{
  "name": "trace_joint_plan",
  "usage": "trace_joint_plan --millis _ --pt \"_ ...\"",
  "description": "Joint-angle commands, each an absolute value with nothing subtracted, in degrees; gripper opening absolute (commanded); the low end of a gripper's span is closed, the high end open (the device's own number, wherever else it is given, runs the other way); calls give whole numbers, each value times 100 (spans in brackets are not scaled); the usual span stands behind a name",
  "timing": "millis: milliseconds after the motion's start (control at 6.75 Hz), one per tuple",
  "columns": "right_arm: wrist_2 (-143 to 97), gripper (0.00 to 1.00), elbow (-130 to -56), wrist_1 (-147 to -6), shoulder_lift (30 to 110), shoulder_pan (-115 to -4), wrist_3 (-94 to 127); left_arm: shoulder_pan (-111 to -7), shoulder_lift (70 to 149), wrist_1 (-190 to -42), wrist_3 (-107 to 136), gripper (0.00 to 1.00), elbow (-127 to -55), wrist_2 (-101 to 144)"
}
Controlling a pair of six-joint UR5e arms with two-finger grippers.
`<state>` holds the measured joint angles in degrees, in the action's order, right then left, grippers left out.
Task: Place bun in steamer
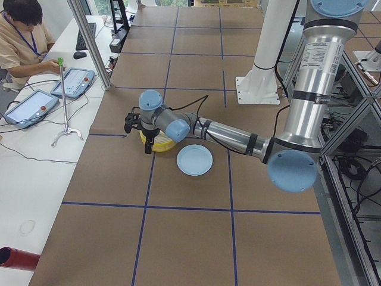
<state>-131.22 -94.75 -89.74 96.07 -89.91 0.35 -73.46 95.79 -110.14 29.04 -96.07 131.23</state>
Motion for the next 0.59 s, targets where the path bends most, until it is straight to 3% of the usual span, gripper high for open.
trace_joint_plan --millis 0,444 --pt "-13122 100 -9475 -8974 9606 -8991 35 -8607 8713 -10969 738 99 -9554 13148" --pt "-13122 100 -9475 -8974 9606 -8991 35 -9138 8692 -9998 -74 98 -9475 13227"
